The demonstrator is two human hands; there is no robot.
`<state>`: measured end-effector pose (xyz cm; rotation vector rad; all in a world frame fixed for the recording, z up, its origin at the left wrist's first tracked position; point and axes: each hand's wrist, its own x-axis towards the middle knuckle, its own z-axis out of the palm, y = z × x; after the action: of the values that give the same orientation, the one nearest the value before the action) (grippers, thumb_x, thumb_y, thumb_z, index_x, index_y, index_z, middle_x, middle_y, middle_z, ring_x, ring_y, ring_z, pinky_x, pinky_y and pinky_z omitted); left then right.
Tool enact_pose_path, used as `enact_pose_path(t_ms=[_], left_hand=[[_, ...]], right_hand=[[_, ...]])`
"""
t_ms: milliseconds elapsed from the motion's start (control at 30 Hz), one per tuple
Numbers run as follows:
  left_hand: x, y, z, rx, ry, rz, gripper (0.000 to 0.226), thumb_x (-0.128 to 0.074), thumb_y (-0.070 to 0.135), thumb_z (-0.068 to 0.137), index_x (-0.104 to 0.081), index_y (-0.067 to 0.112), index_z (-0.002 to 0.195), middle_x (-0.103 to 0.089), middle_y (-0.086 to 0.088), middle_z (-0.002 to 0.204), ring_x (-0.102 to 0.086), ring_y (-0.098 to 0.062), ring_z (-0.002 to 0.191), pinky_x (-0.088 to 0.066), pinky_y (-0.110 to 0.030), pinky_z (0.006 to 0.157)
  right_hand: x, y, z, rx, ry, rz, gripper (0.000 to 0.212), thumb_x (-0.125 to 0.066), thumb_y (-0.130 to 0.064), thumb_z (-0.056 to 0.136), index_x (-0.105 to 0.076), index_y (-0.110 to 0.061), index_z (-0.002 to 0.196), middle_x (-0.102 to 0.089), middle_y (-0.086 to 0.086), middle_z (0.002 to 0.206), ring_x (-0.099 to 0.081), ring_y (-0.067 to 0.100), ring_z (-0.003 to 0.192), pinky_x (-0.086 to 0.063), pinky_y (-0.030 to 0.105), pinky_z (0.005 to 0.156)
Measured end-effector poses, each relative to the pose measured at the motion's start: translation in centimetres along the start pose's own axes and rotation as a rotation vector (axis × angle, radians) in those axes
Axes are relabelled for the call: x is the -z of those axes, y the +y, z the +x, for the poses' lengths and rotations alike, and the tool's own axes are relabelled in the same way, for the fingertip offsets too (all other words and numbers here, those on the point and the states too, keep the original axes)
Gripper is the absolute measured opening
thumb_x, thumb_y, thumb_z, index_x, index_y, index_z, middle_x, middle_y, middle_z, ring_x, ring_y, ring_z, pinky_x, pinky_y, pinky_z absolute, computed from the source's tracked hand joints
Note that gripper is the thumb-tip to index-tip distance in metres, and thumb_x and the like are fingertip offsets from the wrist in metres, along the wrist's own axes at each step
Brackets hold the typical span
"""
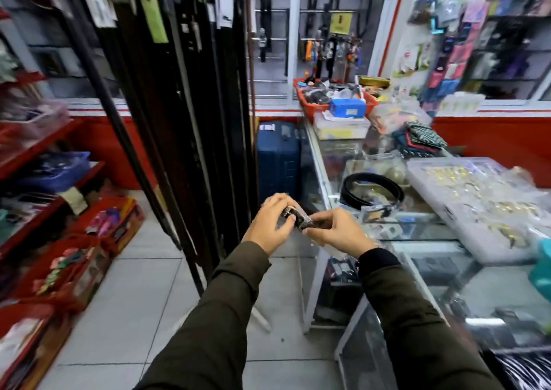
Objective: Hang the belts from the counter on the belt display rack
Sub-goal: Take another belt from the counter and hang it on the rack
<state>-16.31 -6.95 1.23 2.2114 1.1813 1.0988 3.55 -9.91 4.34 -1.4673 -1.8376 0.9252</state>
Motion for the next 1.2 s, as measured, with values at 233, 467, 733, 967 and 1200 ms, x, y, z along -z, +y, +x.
enact_pose_path(t_ms=[233,467,733,967,1200], left_hand=[[4.4,-1.1,-2.3,0.493,0.643,-0.442,0.027,-0.083,0.02,0.085,-0.067,0.018,0.106,-0.068,-0.001,0.095,-0.064,-0.01,0.081,-0.052,-0.017,0.069],[8.3,-0.9,-3.5,0.522,0.55,-0.713,0.013,-0.075,0.011,0.091,-0.081,0.022,0.086,-0.081,0.001,0.077,-0.076,-0.008,0.07,-0.061,-0.021,0.061],[12.1,-0.5,-2.8,0.48,0.721,-0.756,0.013,-0.071,0.01,0.094,-0.081,0.018,0.096,-0.082,-0.002,0.093,-0.078,-0.016,0.088,-0.064,-0.028,0.071],[17.1,0.6,-0.7,0.377,0.684,-0.837,0.026,-0.07,0.008,0.094,-0.074,0.012,0.12,-0.079,-0.009,0.114,-0.077,-0.016,0.101,-0.063,-0.027,0.077],[22.9,1.9,2.6,0.253,0.735,-0.839,0.033,-0.069,-0.002,0.091,-0.07,0.003,0.123,-0.077,-0.017,0.115,-0.074,-0.029,0.108,-0.064,-0.03,0.087]], right_hand=[[-5.0,-4.4,3.5,0.129,-0.026,0.257,0.02,-0.078,-0.026,0.088,-0.08,-0.02,0.107,-0.082,-0.002,0.102,-0.076,0.011,0.097,-0.058,0.025,0.085],[-7.6,-8.6,5.6,0.282,-0.061,0.243,0.039,-0.053,-0.019,0.104,-0.071,-0.05,0.088,-0.064,-0.01,0.089,-0.061,0.006,0.102,-0.047,0.021,0.092],[-9.4,-12.0,7.7,0.361,-0.045,0.261,0.034,-0.059,-0.018,0.101,-0.066,-0.048,0.116,-0.065,-0.007,0.113,-0.063,0.01,0.113,-0.05,0.023,0.1],[-9.9,-16.7,9.9,0.366,0.092,0.537,0.03,-0.064,-0.011,0.098,-0.07,-0.01,0.127,-0.076,0.009,0.117,-0.076,0.022,0.101,-0.064,0.036,0.082],[-8.6,-22.7,12.8,0.461,0.136,0.724,0.019,-0.074,-0.013,0.091,-0.078,-0.012,0.11,-0.082,0.007,0.099,-0.079,0.021,0.094,-0.066,0.033,0.077]])
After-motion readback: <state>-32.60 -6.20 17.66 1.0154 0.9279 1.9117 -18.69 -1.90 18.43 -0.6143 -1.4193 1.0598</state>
